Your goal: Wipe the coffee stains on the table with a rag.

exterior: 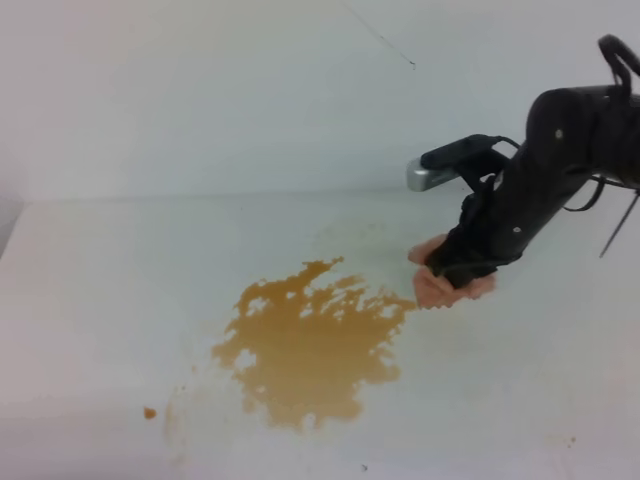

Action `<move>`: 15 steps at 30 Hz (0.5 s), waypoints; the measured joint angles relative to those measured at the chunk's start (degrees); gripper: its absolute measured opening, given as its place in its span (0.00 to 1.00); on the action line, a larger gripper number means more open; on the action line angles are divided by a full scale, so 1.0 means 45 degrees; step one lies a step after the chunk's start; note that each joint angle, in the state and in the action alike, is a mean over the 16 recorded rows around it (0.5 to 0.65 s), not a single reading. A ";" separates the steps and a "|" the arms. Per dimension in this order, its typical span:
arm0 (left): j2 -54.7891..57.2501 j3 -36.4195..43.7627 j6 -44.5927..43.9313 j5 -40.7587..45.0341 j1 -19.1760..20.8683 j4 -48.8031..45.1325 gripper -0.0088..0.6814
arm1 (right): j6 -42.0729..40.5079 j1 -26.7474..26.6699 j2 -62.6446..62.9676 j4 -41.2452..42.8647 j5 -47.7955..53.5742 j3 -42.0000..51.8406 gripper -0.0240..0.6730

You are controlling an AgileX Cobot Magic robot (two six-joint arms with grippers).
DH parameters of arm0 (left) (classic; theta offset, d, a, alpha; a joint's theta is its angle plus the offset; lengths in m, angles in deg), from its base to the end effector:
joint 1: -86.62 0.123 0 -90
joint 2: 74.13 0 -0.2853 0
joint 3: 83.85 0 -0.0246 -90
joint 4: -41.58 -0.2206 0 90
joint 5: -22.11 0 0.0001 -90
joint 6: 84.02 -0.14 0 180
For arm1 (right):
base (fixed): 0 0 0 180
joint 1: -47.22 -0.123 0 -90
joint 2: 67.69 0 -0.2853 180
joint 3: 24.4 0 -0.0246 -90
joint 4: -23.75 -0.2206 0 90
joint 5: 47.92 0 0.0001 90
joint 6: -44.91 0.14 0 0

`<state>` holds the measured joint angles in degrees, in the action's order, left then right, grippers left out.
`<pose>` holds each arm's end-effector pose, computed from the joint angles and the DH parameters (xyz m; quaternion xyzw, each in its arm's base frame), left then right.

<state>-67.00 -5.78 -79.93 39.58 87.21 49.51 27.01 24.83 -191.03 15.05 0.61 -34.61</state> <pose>0.0713 -0.0051 0.1710 -0.0703 0.7767 -0.0764 0.6212 0.3765 0.1723 0.1655 -0.3010 0.9381 0.0703 0.1563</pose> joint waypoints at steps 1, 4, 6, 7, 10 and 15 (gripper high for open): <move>0.0000 0.0000 0.0000 0.0000 0.0000 0.0000 0.01 | -0.0003 -0.0011 -0.0212 -0.0045 0.0058 -0.0265 0.17; 0.0020 -0.0031 0.0001 0.0012 0.0000 0.0000 0.01 | -0.0018 -0.0067 -0.0892 -0.0185 0.0162 -0.0876 0.17; 0.0020 -0.0031 0.0001 0.0012 0.0000 0.0000 0.01 | -0.0056 -0.0134 -0.1351 -0.0297 0.0191 -0.1138 0.17; 0.0020 -0.0031 0.0001 0.0012 0.0000 0.0000 0.01 | -0.0086 -0.0179 -0.1575 -0.0360 0.0194 -0.1235 0.17; 0.0082 -0.0125 0.0002 0.0049 0.0001 -0.0001 0.01 | -0.0171 -0.0385 -0.2179 -0.0529 0.0171 -0.1407 0.17; 0.0102 -0.0125 0.0002 0.0049 0.0001 -0.0001 0.01 | -0.0389 -0.1009 -0.2906 -0.0764 0.0152 -0.1491 0.17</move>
<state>-66.54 -6.34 -79.92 39.80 87.21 49.50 25.26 20.29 -204.11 11.61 1.30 -41.32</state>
